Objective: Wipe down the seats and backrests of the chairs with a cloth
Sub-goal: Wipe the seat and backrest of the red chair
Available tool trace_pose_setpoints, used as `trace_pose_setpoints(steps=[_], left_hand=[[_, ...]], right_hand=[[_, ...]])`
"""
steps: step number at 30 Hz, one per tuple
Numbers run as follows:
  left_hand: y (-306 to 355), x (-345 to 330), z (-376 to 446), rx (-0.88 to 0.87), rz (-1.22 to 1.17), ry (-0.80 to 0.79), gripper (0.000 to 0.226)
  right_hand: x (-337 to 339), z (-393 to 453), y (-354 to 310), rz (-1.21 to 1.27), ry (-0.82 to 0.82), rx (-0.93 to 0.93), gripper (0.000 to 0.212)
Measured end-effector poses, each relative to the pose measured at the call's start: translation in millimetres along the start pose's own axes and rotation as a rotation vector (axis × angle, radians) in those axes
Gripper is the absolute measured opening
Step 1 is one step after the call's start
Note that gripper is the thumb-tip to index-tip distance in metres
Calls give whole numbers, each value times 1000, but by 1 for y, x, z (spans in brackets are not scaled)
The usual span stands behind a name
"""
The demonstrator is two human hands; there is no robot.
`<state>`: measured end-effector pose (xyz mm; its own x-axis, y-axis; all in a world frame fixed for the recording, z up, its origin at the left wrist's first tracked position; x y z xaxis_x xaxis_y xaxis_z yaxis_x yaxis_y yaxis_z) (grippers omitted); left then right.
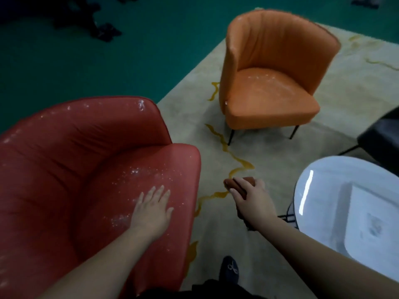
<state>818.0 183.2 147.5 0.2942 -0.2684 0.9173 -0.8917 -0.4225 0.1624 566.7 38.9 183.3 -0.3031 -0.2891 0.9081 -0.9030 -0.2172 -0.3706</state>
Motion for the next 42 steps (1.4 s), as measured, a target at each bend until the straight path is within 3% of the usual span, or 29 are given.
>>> trace_pose_setpoints(steps=[9, 14, 21, 27, 35, 42], left_hand=[[-12, 6, -8, 242, -69, 41, 62], [-41, 2, -4, 384, -143, 48, 62], [-95, 8, 17, 527, -201, 53, 62], [-116, 7, 19, 671, -285, 98, 62], [-124, -38, -28, 1104, -448, 83, 62], [-75, -76, -56, 1460, -658, 85, 63]], right_hand=[[-22, 71, -35, -47, -124, 273, 46], [-40, 102, -86, -92, -236, 440, 47], [-50, 146, -156, -115, -233, 614, 48], [-78, 179, -212, -152, -325, 748, 47], [-145, 203, -303, -258, -561, 1147, 48], [-194, 184, -347, -415, -805, 1519, 53]])
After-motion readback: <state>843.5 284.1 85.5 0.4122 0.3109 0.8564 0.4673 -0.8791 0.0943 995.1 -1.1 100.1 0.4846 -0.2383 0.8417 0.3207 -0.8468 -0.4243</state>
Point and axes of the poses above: each hand's wrist, its own z-axis towards the middle knuckle, its own x-axis out of the back of the hand, y = z × x, the point moved 5 cm from there along z, towards the middle knuckle, and after that the axes turned 7 degrees about -z, right-handed, at the moved point
